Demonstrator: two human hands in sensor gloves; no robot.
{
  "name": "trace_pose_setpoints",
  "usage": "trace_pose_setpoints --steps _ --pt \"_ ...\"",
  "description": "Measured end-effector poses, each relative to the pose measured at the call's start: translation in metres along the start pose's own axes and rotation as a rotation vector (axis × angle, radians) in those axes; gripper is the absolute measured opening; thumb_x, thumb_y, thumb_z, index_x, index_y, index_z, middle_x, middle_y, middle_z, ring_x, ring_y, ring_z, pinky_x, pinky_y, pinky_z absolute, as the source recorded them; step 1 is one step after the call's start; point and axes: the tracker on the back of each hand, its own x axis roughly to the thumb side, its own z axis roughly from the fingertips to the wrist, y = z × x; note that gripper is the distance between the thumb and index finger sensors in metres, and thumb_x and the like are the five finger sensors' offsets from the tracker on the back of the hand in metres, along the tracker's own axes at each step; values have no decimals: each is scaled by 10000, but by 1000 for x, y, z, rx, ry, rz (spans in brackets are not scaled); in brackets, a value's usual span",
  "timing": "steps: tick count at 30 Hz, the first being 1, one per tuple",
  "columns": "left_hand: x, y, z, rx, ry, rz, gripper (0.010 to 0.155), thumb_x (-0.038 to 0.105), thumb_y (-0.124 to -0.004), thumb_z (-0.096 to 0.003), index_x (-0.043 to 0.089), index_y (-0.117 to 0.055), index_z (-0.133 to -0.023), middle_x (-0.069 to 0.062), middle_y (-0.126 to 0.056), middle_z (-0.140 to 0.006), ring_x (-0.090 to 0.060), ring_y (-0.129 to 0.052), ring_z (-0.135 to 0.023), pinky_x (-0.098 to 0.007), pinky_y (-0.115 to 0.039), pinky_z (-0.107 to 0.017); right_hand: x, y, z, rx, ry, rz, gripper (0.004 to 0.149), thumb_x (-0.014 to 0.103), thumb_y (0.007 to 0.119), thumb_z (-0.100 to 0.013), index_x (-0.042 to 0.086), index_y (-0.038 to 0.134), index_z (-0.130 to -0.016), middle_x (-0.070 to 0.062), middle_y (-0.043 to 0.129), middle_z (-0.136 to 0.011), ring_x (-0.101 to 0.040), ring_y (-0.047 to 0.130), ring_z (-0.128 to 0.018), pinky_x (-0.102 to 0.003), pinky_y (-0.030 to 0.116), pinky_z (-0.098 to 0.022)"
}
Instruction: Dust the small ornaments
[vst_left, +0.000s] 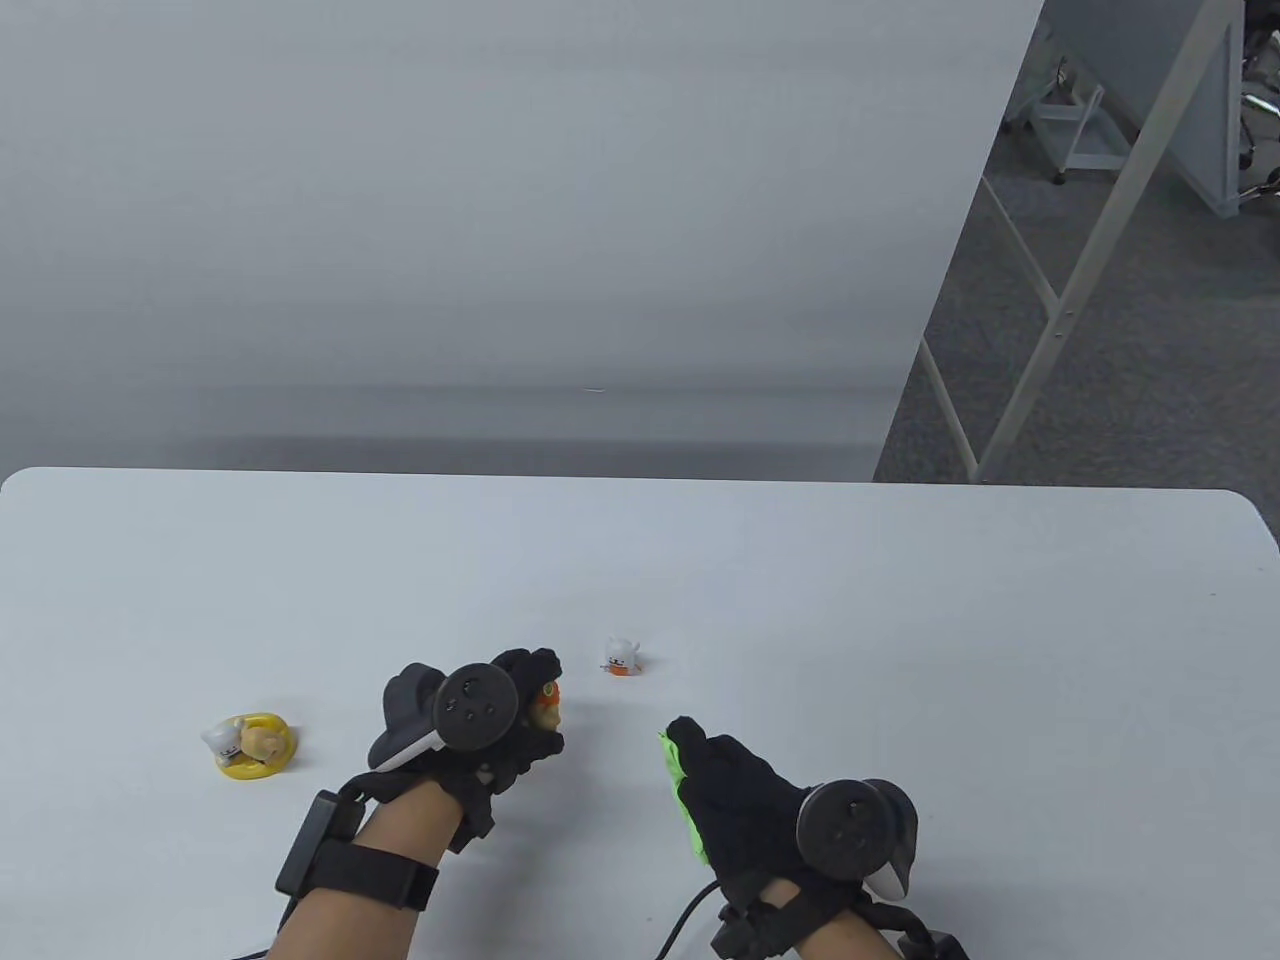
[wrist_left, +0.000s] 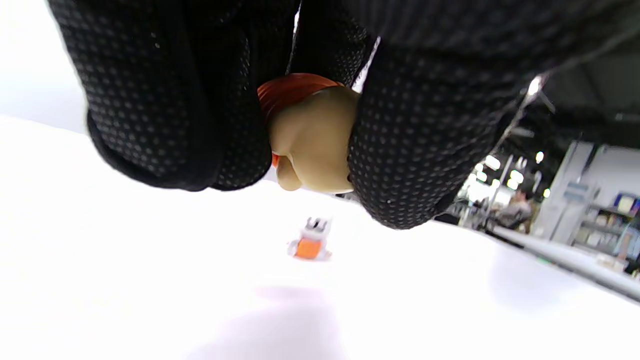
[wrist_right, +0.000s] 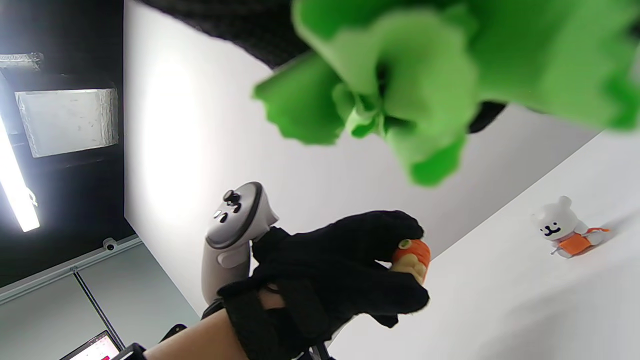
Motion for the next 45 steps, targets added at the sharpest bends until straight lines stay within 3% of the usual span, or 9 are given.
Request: trace_pose_setpoints --steps 11,16,20,22,29,31,37,41,45 --pt "-20 -53 -17 -223 105 -152 748 410 -1070 -338 78 -840 -967 -205 -855 -962 -301 -1160 -485 -426 -1050 -284 -4 1 0 23 15 5 475 114 799 -540 -36 702 -980 -424 874 -743 -452 974 -447 -698 842 -406" --pt "-15 -51 -15 -187 105 -215 755 443 -1035 -321 118 -826 -969 -158 -862 -962 -292 -1162 -454 -418 -1039 -254 -5 1 1 26 24 2 474 113 799 -541 -35 703 -981 -425 874 -743 -452 973 -448 -698 842 -407" --pt "-11 -52 -15 -216 92 -229 767 426 -1042 -348 111 -795 -1002 -216 -837 -988 -398 -1107 -607 -493 -1004 -338 -4 3 0 38 20 10 475 114 799 -541 -37 703 -981 -425 875 -742 -451 974 -446 -697 843 -405" --pt "-8 -53 -14 -251 88 -248 900 449 -1030 -356 100 -647 -1092 -257 -739 -1055 -478 -1013 -733 -543 -956 -420 -4 3 1 37 19 9 474 113 799 -541 -37 703 -980 -425 875 -741 -452 974 -447 -698 842 -406" --pt "-8 -3 -5 -172 58 -209 954 485 -998 -372 101 -568 -1133 -267 -609 -1136 -615 -721 -959 -705 -747 -604 -7 1 2 34 28 -1 475 111 800 -540 -37 702 -981 -426 874 -743 -456 972 -448 -701 839 -407" --pt "-20 31 0 -191 74 -153 940 457 -1000 -385 128 -553 -1143 -252 -544 -1168 -619 -577 -1029 -751 -622 -659 -7 0 2 31 28 0 474 112 799 -541 -38 704 -980 -427 874 -742 -456 972 -448 -701 839 -407" --pt "-80 116 36 -121 199 -191 929 471 -978 -389 125 -559 -1143 -238 -560 -1173 -604 -561 -1049 -750 -606 -677 -8 -1 1 30 32 -2 475 113 800 -541 -37 703 -981 -426 874 -743 -456 972 -448 -701 839 -407" --pt "-127 120 67 -197 303 -217 943 468 -971 -399 109 -525 -1148 -254 -531 -1177 -615 -538 -1047 -758 -593 -676 -9 -2 2 24 35 -9 474 112 800 -542 -37 703 -981 -427 873 -744 -459 970 -449 -703 837 -407" --pt "-165 97 94 -309 377 -198 943 442 -1002 -388 111 -539 -1140 -239 -532 -1176 -620 -491 -1058 -785 -538 -675 -13 -3 3 30 49 -1 474 112 800 -541 -36 704 -981 -426 874 -743 -458 971 -448 -703 837 -407"
